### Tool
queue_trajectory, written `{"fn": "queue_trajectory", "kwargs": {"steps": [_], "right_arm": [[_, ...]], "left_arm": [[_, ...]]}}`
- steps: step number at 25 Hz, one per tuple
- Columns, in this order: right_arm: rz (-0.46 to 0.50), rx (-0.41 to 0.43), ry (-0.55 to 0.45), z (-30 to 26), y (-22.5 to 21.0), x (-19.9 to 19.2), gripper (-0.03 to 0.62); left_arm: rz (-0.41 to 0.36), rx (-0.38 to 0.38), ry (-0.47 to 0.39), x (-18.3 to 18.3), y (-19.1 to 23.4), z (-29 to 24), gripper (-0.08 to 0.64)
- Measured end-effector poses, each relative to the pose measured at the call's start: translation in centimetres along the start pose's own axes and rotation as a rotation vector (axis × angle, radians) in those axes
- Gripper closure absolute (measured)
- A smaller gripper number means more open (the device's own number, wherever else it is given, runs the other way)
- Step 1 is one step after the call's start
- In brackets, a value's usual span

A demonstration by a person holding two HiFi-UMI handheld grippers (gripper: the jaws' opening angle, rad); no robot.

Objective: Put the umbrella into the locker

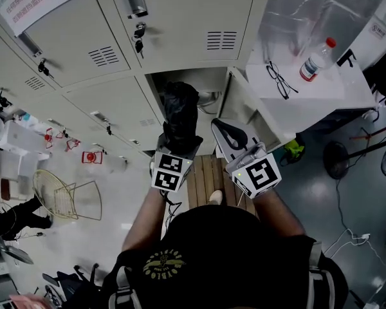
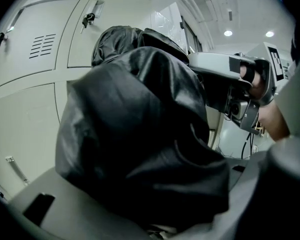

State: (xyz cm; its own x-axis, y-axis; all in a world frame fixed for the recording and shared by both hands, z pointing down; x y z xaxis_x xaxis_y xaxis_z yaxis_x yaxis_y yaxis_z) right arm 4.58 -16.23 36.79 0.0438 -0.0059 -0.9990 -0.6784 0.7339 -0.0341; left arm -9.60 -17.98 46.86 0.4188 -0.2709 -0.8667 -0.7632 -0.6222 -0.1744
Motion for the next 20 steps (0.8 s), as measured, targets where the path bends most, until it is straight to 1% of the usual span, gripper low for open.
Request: {"fn": "queue_trajectory", "kwargs": {"steps": [6, 13, 17, 20], "right_arm": [[-0.002, 0.053, -0.006, -0.8, -0.8, 0.2, 0.561], [0.013, 0.123, -0.008, -1.6, -1.8, 0.2, 0.561], [0.017, 0.16, -0.002, -2.0, -2.1, -0.1, 0.561], [0.014, 0.172, 0.006, -2.5, -2.5, -0.2, 0.561]], "left_arm": [[0.034, 0.008, 0.028, 0.3, 0.5, -1.2, 0.272], [0.056, 0.04, 0.042, 0.9, 1.7, -2.8, 0.272], [0.076, 0.051, 0.056, 0.5, 2.1, -3.8, 0.272], [0.083, 0.045, 0.074, 0.1, 2.0, -4.4, 0.272]]}}
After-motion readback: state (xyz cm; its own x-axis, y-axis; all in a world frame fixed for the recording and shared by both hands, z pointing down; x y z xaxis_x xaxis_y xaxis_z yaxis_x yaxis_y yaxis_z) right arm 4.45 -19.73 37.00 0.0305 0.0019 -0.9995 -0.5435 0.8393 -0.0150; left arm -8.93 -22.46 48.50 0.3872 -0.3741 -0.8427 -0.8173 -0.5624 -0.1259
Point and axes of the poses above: the fingertips, and each gripper's own axes: z backward along the fingers, y to its left, x out of its top, the point moved 7 cm from there along z, backward along the fingers, and after that the axes turned 8 degrees about -z, right-handed, at the moved point
